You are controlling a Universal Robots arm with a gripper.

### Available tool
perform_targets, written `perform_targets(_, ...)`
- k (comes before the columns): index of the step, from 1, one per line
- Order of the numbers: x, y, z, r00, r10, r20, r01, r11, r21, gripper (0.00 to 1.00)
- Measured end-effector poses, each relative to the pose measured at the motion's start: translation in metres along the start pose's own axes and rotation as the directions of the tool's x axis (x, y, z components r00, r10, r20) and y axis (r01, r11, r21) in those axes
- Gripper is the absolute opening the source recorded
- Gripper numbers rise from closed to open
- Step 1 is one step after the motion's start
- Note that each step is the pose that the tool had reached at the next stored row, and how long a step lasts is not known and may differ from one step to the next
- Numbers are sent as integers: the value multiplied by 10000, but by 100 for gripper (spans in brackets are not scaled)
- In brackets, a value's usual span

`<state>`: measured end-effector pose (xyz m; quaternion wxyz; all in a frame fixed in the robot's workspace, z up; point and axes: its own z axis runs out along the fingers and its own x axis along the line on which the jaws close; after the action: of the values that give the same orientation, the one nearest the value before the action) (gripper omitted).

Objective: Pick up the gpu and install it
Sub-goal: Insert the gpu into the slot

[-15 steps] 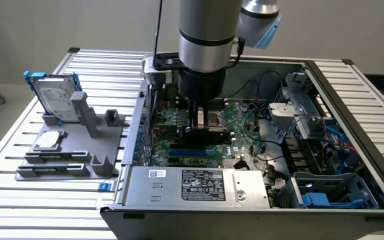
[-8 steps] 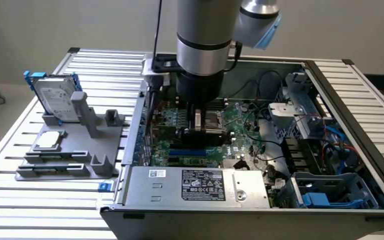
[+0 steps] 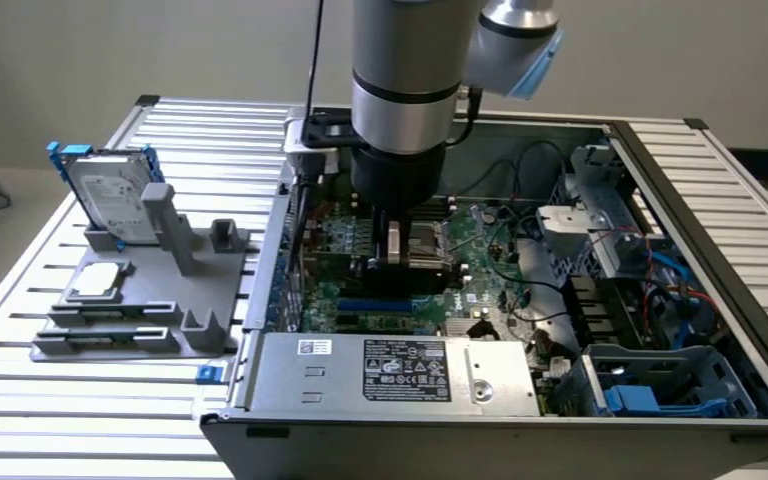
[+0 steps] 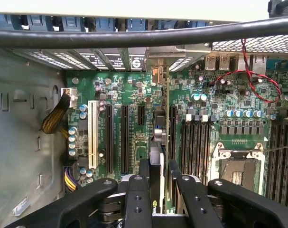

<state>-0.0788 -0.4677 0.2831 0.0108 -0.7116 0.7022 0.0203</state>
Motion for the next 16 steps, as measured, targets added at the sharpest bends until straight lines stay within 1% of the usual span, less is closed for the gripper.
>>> perform_targets(4,1,8,18,10000,1,2,-1,10000,1,27)
perform_targets(16,6,16,130,10000,-1,1,1,10000,0,27)
